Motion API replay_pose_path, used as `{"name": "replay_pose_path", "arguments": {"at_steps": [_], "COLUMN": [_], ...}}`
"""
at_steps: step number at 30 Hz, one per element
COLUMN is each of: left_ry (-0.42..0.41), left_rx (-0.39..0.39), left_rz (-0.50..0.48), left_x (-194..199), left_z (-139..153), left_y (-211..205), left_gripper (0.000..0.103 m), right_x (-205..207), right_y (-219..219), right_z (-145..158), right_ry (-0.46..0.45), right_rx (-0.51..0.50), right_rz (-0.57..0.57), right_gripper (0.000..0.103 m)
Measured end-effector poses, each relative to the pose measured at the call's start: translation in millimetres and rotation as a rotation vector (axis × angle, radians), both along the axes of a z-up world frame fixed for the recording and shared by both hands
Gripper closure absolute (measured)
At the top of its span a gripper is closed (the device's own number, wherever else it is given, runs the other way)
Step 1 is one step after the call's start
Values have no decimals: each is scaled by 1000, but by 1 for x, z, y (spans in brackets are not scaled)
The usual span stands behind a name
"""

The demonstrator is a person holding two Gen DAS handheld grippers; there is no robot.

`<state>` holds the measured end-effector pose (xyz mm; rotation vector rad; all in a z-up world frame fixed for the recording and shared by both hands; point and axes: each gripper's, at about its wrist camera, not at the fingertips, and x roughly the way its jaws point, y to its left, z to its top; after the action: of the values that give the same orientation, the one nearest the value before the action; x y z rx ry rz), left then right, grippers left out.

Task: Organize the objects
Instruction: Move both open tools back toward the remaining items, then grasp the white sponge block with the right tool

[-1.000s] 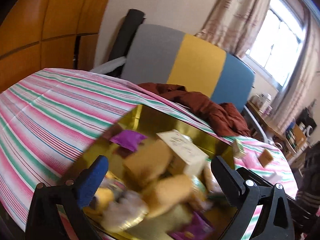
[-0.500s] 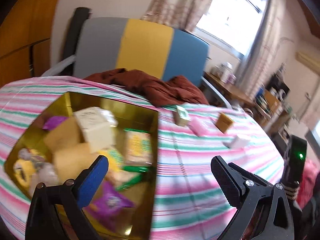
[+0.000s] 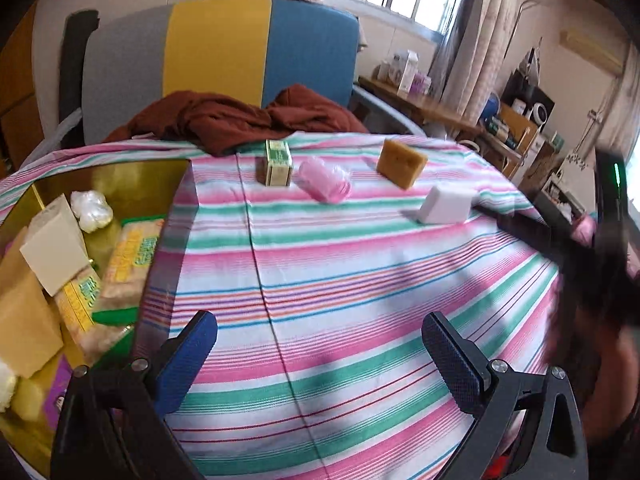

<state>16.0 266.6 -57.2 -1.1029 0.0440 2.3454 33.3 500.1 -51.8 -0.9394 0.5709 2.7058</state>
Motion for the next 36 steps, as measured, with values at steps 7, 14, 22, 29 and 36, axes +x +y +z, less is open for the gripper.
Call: {"name": "replay_pose_path", "arguments": {"at_steps": [7,14,22,29,36], "left_ry": [-9,-31,-26,14,39], "left_rx": [-33,-17,-6,-4,-15], "left_rz": [9,21,27,29,55], "left_x": [-3,-9,-10,-10,-20], "left_z": [-6,-11,-9,3,11], "left_y": [-1,2,7,9,9], "left_gripper": [0,0,0,0,0], "right_x": [-68,-33,28,-14,-58], "right_y": [43,54,57,55,51], "right_z": [9,-26,-29,-35,-49], "right_ry": [-47,-120,-35,-101,-169], "right_rx": [50,-4,-141,-155,-208], "right_rz": [-82,-78,-125,-165,-294], "right_gripper": [43,43,33,27,27]}}
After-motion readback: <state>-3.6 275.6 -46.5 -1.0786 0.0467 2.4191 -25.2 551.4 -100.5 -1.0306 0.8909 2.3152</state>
